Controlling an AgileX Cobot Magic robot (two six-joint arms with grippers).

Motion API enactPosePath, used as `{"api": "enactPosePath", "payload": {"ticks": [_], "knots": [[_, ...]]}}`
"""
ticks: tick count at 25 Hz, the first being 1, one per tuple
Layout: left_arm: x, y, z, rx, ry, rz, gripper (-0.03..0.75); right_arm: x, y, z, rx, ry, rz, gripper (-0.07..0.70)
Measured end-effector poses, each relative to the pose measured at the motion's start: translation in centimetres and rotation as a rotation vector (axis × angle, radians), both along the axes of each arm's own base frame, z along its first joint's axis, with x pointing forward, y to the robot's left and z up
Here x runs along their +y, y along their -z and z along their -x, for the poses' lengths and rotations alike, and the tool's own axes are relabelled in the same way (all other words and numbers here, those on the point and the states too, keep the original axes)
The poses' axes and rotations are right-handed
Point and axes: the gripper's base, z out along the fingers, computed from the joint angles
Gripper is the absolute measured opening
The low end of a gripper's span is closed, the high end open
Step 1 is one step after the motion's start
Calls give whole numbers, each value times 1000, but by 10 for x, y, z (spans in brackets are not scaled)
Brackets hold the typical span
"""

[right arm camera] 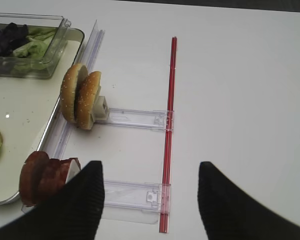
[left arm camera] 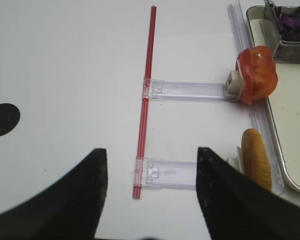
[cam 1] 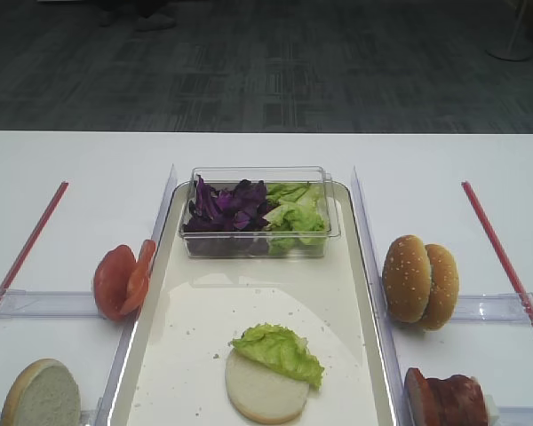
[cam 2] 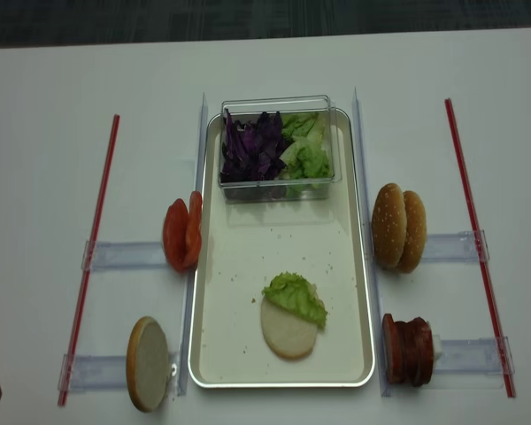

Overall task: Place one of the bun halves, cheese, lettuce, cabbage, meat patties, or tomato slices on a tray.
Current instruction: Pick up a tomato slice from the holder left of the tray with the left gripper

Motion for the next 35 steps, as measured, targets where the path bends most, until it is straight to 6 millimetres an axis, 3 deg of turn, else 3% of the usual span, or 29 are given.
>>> {"api": "enactPosePath", "payload": {"ticks": [28, 35], "knots": [[0, 0, 0, 0, 0, 0, 366, 0, 0, 0, 0, -1, 2, 445], [1, -1, -32, 243, -9, 15, 366, 0, 0, 0, 0, 0, 0, 445]]}}
